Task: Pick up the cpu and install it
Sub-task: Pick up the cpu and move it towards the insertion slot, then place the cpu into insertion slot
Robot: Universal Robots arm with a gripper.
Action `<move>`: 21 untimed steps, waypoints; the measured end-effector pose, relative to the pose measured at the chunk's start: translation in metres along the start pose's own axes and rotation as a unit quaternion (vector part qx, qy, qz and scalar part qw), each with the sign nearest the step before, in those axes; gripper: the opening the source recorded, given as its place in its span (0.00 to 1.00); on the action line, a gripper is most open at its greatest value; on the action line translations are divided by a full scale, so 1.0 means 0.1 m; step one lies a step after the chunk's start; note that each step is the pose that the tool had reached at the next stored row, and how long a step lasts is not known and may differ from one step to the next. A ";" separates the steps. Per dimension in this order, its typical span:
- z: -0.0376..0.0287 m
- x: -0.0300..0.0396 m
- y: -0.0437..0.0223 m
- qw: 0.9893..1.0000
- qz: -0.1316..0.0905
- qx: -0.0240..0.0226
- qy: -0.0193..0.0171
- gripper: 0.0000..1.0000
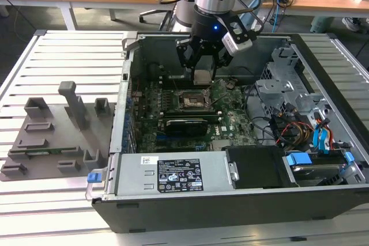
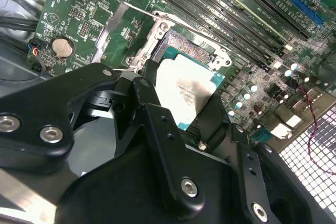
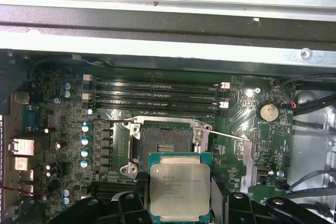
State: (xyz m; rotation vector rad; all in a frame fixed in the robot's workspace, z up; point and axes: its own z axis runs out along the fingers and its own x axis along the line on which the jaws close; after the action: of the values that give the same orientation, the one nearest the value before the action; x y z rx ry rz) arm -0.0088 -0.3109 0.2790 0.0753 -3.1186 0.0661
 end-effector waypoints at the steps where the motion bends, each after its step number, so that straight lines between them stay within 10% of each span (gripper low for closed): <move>1: 0.000 0.000 0.000 1.000 0.000 0.000 0.000 0.55; 21: 0.000 0.000 0.001 0.998 0.069 0.003 0.003 0.55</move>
State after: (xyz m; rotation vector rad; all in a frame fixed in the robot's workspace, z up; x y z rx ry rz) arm -0.0088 -0.3107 0.2790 -0.1393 -3.1130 0.0765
